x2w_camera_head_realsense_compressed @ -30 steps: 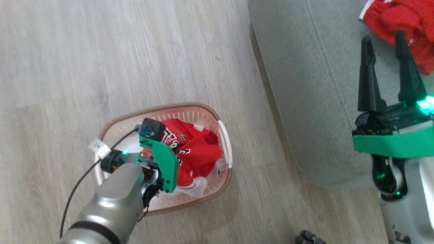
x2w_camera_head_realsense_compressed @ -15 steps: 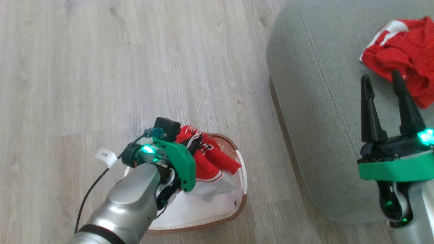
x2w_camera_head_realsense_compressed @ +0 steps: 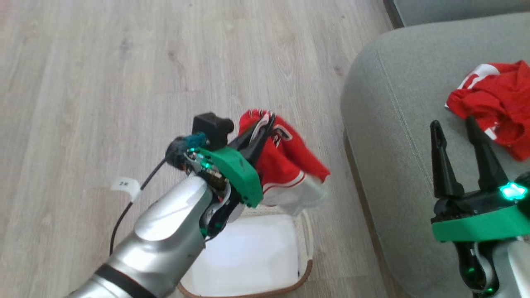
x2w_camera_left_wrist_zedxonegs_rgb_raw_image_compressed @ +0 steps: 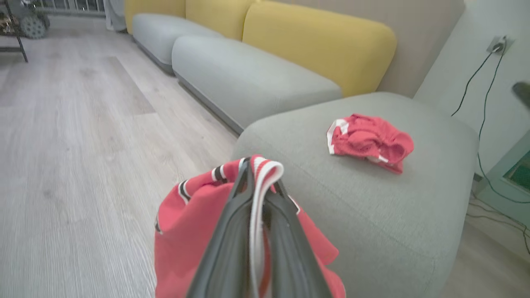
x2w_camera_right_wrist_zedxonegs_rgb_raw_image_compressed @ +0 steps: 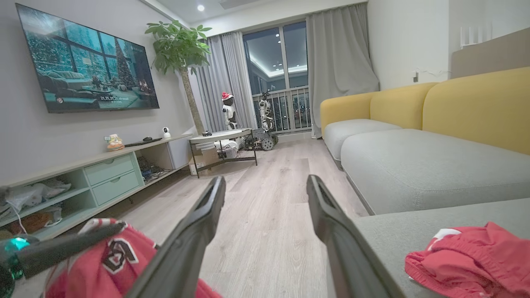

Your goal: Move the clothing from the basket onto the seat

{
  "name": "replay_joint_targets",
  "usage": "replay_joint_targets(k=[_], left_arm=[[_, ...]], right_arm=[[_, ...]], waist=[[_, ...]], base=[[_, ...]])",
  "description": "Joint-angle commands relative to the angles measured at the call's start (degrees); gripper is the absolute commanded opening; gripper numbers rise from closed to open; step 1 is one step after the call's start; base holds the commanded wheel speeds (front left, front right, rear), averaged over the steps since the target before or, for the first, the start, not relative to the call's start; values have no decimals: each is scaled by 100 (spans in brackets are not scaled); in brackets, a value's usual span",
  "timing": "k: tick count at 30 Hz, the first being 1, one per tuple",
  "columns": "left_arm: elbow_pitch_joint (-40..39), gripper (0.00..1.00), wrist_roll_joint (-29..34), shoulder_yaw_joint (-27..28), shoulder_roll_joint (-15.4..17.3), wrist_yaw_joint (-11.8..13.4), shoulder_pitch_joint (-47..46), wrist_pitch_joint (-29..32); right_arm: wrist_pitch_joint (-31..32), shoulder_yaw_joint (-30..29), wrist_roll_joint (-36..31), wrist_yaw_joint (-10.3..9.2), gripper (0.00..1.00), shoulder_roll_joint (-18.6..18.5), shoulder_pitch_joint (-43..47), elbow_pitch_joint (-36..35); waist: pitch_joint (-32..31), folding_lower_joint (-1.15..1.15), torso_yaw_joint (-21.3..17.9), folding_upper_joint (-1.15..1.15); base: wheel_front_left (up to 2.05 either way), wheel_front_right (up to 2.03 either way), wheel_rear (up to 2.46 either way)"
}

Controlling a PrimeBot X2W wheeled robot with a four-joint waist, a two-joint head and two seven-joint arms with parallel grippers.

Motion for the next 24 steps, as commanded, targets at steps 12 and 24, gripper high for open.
replay_joint_targets(k=[12, 24], left_arm=[[-2190, 0, 50, 463, 710, 596, -459, 651], [-2748, 0, 107, 532, 854, 774, -785, 964]], right_arm=[[131, 238, 49, -1, 100, -140, 74, -231], [145, 539, 85, -1, 100, -173, 101, -323]], waist=[[-255, 1, 187, 0], [-274, 1, 223, 0]], base=[[0, 0, 0], [0, 0, 0]])
